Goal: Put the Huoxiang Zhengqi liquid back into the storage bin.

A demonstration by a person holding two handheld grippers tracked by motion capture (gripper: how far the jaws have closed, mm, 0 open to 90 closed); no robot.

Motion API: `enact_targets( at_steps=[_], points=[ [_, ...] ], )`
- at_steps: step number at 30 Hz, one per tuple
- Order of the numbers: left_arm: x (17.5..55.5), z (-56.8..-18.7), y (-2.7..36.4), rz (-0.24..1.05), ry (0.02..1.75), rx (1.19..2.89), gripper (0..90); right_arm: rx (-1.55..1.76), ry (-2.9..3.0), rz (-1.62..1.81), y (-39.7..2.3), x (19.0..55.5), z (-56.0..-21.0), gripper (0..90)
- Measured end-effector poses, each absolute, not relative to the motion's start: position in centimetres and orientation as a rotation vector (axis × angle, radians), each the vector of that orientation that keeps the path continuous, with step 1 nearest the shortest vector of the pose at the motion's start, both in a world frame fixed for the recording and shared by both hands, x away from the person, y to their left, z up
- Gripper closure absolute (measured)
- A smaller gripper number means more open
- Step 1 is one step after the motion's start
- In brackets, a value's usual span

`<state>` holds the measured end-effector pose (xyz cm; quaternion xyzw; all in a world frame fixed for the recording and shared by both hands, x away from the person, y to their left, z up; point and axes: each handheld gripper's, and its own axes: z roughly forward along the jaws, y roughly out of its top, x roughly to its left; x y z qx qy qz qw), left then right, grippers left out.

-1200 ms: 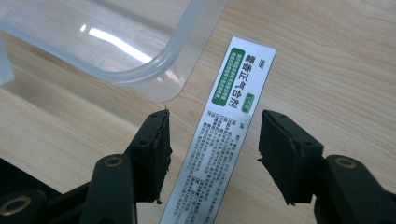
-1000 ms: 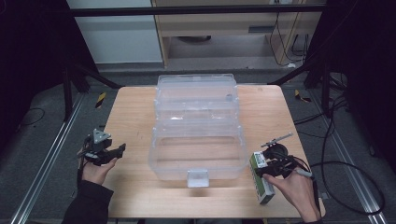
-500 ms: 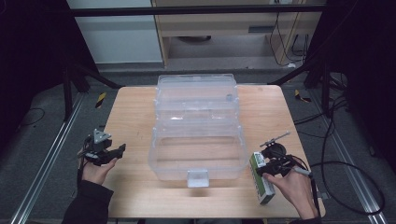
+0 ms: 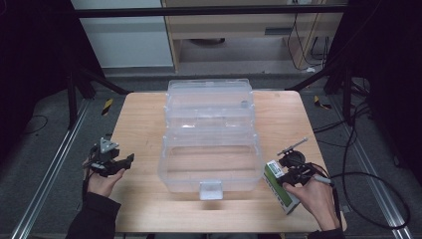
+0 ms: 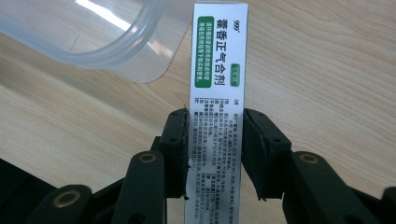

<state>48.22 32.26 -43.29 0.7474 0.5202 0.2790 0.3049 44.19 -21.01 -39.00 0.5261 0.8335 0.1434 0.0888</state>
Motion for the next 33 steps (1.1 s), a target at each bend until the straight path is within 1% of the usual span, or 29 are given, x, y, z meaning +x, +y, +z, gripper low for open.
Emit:
enact_targets(
  at_steps=[5,18,24,33],
  points=[
    [48.2,-43.3,32.3,0.739,1.379,1.981,40.3,1.569,2.501,0.404,-20.9,44.4,-39.3,60.1],
    [48.3,-43.3,32.4,0.733,1.383,1.985,40.1,1.596,2.517,0.358,-20.8,44.9,-39.4,63.3],
    [48.3,-43.3,32.4,0.727,1.385,1.989,39.7,1.616,2.525,0.325,-20.7,45.2,-39.3,63.7],
    [48.3,-43.3,32.3,0.730,1.387,1.992,39.5,1.625,2.503,0.379,-21.3,45.1,-38.2,63.8]
  ],
)
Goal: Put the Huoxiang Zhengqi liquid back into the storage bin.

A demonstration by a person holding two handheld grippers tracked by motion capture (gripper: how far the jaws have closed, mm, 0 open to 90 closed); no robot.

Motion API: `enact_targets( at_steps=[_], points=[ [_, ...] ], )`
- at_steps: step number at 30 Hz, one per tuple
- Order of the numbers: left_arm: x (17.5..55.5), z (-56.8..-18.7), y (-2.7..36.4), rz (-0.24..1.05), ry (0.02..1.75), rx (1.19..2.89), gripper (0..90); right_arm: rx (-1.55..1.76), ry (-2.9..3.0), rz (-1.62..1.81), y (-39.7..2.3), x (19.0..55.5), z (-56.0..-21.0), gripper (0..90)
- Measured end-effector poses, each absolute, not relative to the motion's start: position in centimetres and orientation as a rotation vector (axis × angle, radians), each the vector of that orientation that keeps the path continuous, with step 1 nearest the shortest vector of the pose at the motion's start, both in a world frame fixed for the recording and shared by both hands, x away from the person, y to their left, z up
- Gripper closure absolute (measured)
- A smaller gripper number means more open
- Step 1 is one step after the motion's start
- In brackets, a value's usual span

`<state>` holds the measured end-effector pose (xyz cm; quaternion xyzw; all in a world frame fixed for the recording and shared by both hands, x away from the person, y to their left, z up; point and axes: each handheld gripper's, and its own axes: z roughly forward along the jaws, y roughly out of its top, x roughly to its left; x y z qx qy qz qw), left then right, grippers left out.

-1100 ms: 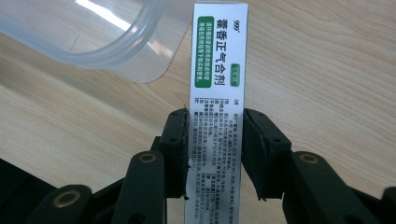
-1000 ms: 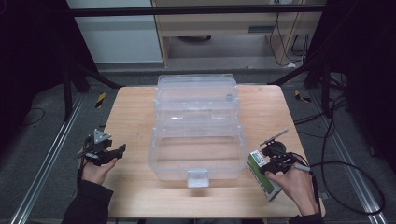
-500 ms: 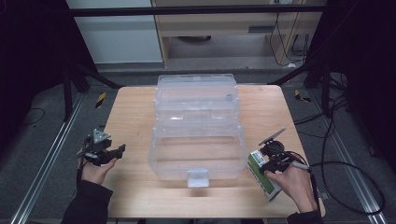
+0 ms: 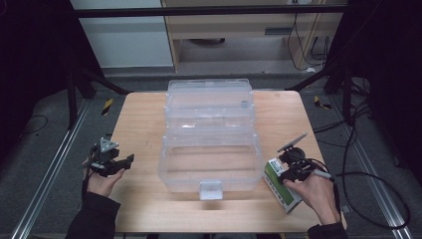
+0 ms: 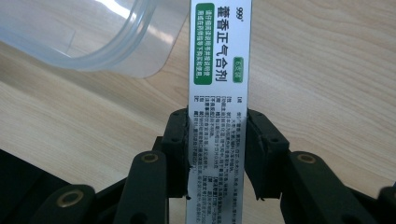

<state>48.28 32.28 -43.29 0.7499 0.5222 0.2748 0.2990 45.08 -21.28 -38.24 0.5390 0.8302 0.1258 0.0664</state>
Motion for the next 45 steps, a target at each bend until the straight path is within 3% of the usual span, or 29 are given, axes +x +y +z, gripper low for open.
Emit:
enact_targets(
  at_steps=[26,45],
  points=[
    [48.2,-43.4,32.1,0.730,1.373,2.004,39.6,1.473,2.265,0.710,-24.0,44.1,-30.7,64.0],
    [48.3,-43.6,32.1,0.726,1.384,2.008,37.8,1.199,2.312,0.855,-21.3,44.0,-27.3,64.0]
  ],
)
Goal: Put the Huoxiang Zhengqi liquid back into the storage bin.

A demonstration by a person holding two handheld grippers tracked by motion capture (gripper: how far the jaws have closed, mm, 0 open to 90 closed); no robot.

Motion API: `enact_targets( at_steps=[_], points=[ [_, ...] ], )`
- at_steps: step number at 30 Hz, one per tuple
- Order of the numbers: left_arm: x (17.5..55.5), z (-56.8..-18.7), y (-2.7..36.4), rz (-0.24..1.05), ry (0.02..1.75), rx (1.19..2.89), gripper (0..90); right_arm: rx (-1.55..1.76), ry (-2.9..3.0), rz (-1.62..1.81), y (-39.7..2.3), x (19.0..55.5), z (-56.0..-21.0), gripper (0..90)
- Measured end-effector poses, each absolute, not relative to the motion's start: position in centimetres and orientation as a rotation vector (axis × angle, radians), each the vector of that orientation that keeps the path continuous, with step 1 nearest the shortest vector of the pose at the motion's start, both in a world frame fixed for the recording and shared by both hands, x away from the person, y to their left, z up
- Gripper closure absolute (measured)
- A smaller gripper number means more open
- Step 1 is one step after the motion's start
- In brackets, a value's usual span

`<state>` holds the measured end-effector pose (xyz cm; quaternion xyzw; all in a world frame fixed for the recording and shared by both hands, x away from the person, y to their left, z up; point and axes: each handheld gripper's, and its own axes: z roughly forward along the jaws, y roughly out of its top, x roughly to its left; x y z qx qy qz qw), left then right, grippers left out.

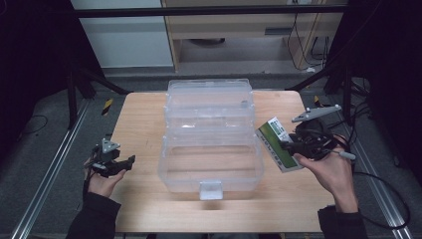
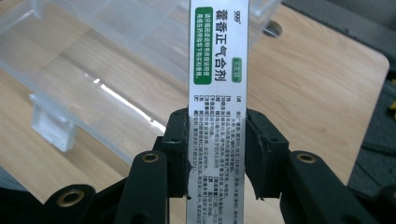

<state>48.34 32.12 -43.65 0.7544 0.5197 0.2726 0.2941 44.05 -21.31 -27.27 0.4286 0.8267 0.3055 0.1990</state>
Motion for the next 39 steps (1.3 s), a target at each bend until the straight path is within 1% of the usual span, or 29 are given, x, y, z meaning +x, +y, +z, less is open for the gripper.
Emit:
enact_targets(
  at_steps=[10,24,31,39],
  points=[
    [48.3,-43.7,32.2,0.729,1.390,2.001,36.9,1.050,2.401,0.919,-19.2,45.5,-26.8,64.0],
    [48.4,-43.6,32.5,0.729,1.395,1.996,36.8,0.842,2.549,0.930,-16.1,47.2,-27.3,64.1],
    [48.3,-43.6,32.6,0.729,1.396,1.993,36.9,0.709,2.641,0.926,-14.7,47.9,-28.1,64.0],
    [48.3,-43.6,32.6,0.730,1.395,1.994,36.9,0.560,2.719,0.840,-13.4,48.3,-29.3,64.0]
  ],
)
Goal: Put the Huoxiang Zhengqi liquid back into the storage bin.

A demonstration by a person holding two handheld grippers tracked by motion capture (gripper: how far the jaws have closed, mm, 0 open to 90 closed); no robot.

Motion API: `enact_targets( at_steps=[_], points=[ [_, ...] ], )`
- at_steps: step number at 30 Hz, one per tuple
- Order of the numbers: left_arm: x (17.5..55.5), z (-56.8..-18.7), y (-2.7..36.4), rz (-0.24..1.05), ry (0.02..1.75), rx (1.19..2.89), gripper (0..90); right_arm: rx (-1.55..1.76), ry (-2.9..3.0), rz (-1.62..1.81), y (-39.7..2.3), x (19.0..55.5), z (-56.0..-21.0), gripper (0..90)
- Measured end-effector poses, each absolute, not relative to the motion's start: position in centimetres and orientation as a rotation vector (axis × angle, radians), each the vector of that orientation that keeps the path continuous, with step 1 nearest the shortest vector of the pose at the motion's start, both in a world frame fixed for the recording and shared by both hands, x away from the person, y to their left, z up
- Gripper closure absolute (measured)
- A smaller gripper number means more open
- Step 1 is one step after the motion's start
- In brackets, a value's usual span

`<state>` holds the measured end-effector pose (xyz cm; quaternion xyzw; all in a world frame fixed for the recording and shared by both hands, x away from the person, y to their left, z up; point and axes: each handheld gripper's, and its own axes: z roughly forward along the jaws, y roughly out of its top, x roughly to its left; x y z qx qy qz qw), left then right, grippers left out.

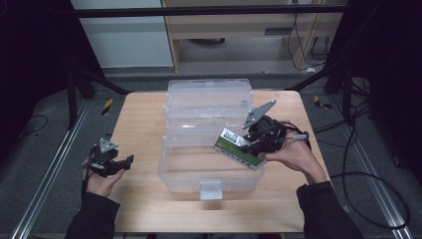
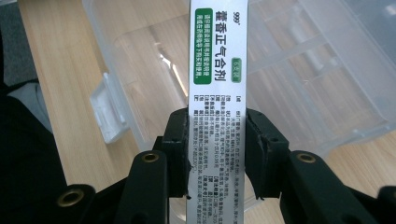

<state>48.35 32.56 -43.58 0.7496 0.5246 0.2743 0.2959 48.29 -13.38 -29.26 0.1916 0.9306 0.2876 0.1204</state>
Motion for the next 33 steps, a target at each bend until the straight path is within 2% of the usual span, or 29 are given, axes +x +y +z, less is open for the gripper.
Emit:
enact_targets(
  at_steps=[33],
  points=[
    [48.5,-43.8,32.6,0.724,1.400,2.004,36.9,0.178,2.986,0.614,-11.6,50.6,-33.7,64.0]
  ],
)
